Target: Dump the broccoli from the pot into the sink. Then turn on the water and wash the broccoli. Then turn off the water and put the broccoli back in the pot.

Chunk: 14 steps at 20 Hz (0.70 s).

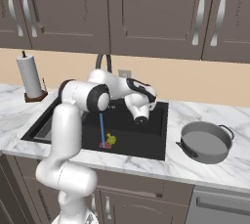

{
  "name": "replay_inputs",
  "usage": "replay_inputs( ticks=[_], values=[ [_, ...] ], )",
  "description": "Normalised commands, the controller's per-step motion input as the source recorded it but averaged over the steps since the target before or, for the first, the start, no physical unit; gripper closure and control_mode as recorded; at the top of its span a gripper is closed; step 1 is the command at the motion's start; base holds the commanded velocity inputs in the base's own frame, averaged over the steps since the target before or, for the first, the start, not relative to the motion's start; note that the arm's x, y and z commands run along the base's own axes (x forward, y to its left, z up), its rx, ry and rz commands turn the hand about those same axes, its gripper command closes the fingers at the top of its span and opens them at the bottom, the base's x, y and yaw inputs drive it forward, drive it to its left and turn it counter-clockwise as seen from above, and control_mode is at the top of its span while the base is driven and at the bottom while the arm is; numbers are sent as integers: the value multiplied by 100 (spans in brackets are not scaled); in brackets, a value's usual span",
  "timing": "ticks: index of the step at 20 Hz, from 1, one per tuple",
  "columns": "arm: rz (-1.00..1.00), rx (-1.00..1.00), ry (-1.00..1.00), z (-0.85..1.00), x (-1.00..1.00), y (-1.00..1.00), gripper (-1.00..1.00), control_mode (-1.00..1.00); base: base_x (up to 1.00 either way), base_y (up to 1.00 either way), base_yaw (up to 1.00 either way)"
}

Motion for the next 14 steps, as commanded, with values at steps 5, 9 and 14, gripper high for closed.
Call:
replay_inputs(
  ticks=[5,9,14],
  values=[
    [0,0,3,-3,31,0,-100,-100,0,0,0],
    [0,0,5,-7,31,3,-100,-100,0,0,0],
    [0,-1,4,-13,12,11,-100,-100,0,0,0]
  ],
)
